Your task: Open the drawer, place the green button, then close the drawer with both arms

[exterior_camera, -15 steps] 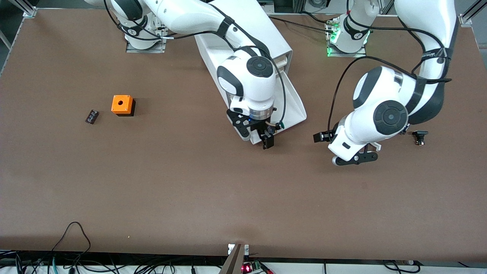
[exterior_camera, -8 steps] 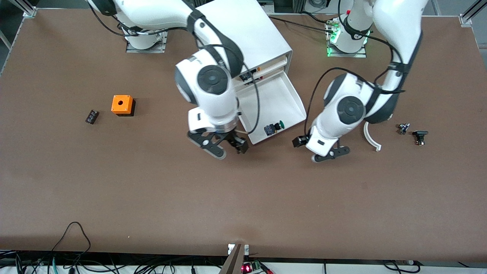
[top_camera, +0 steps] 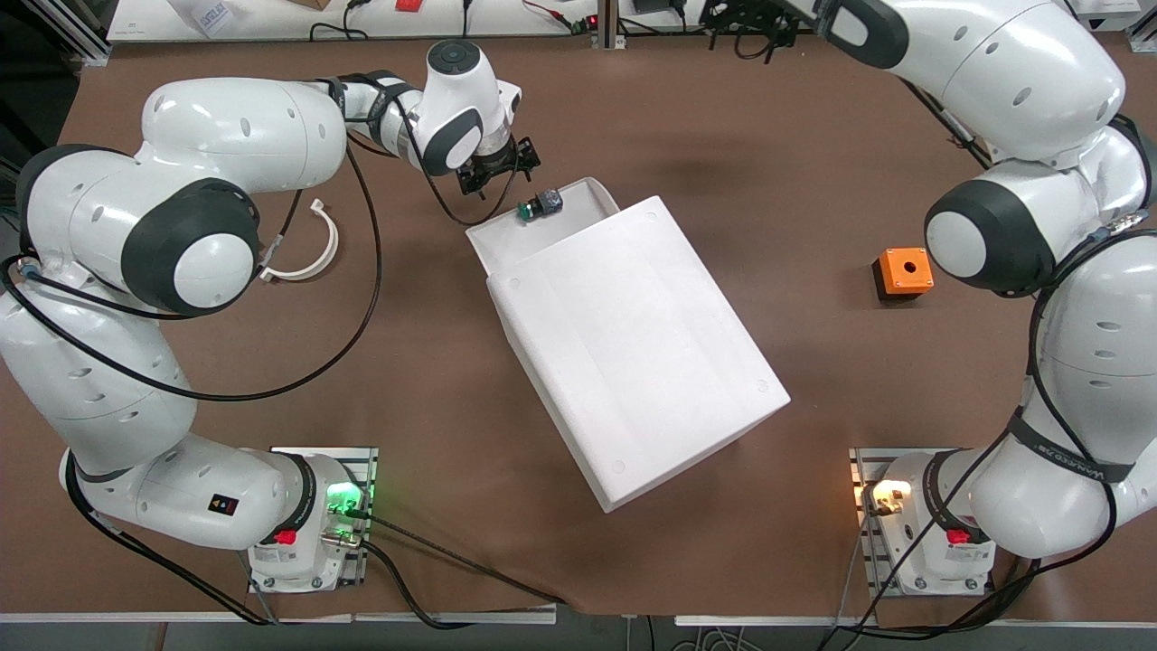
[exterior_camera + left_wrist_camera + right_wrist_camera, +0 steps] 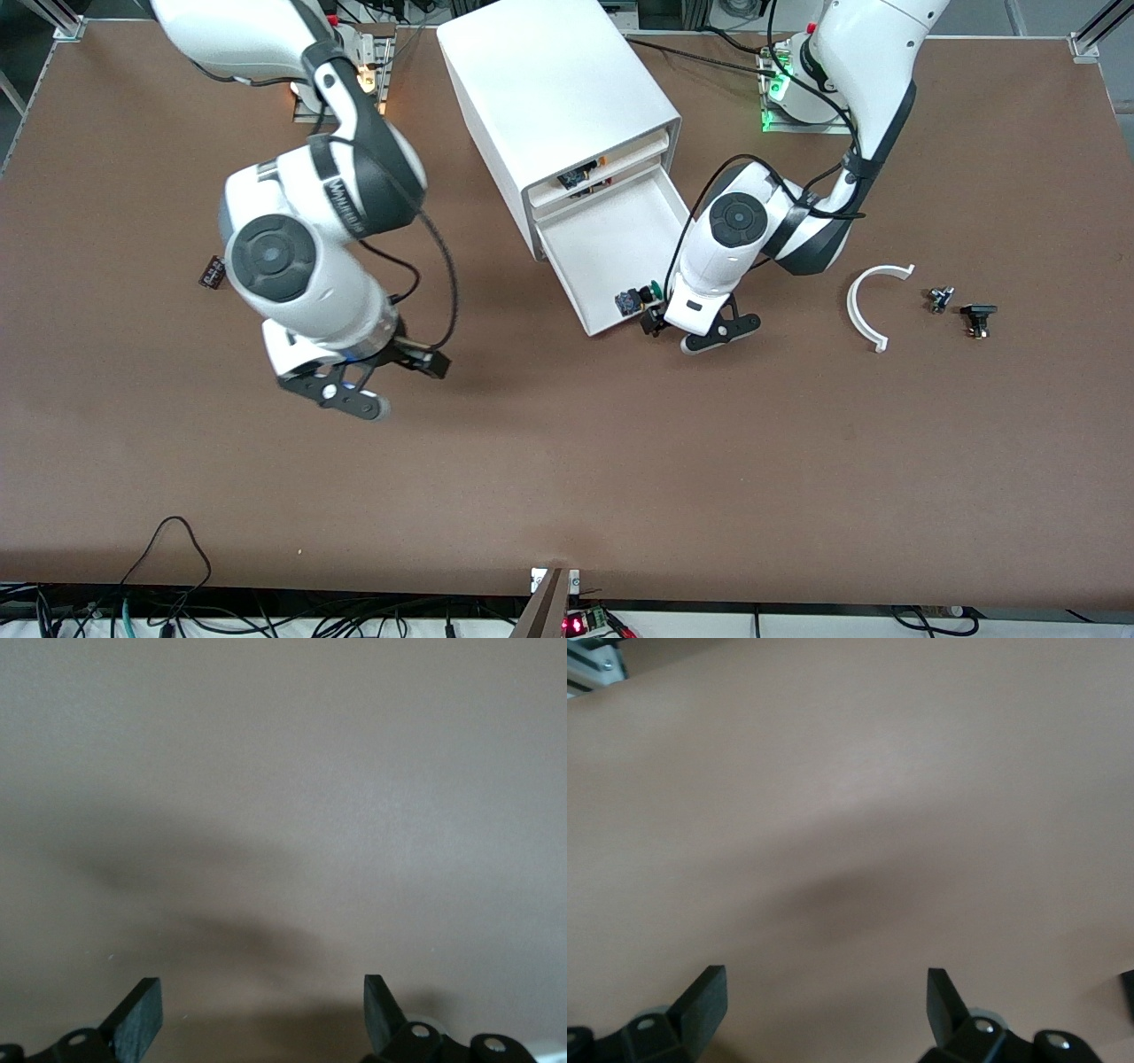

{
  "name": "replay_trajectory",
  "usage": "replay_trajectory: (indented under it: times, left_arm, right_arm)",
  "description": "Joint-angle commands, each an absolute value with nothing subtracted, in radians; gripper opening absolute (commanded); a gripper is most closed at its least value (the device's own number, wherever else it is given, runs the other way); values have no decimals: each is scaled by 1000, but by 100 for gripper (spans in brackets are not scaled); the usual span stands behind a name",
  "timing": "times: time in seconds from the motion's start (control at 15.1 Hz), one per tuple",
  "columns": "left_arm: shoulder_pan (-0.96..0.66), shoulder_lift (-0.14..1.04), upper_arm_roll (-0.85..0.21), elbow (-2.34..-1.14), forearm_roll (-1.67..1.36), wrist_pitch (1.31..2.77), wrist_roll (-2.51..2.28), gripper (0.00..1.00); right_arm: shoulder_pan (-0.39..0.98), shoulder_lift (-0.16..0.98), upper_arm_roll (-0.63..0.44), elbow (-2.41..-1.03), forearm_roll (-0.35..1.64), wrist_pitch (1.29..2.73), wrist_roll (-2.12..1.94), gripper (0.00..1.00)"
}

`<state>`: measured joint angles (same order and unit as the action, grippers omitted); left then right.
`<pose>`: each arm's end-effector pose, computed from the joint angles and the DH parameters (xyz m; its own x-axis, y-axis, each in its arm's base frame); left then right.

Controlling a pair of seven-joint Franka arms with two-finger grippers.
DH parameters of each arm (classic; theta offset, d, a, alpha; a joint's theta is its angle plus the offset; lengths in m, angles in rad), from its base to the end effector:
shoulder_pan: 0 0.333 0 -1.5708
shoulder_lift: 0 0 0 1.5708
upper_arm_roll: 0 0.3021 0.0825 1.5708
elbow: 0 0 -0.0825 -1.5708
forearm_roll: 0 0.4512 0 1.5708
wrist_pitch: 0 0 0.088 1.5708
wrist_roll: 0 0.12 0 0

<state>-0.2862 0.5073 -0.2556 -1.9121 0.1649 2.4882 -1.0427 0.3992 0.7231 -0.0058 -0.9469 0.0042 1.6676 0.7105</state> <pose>0.5814 -0.3483 0.1699 0.9157 0.4002 0.0356 0.3963 -0.9142 0.0844 0.7442 0.3110 0.4221 0.9505 -0.3108 -0.0020 -0.3108 -0.9505 0.0013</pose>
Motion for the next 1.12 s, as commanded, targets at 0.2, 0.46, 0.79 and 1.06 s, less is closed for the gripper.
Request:
replay_trajectory:
  times: [0.2, 0.46, 0.79, 1.06]
  left_arm:
    - [-333, 529, -252, -1916, 202, 2508, -1140, 100]
    - [-359, 519, -277, -1959, 202, 2505, -1222, 100]
    - [-341, 491, -348, -2035, 199, 2502, -1236, 100]
    - [-334, 469, -403, -2082, 193, 2500, -1285, 100]
  right_arm:
    - [252, 620, 5, -1035, 23, 1609, 461, 100]
    - [189, 500, 2, -1159, 21, 1629, 396, 100]
    - [124, 361, 0, -1290, 23, 1647, 261, 100]
    - [118, 198, -12, -1460, 21, 1695, 195, 100]
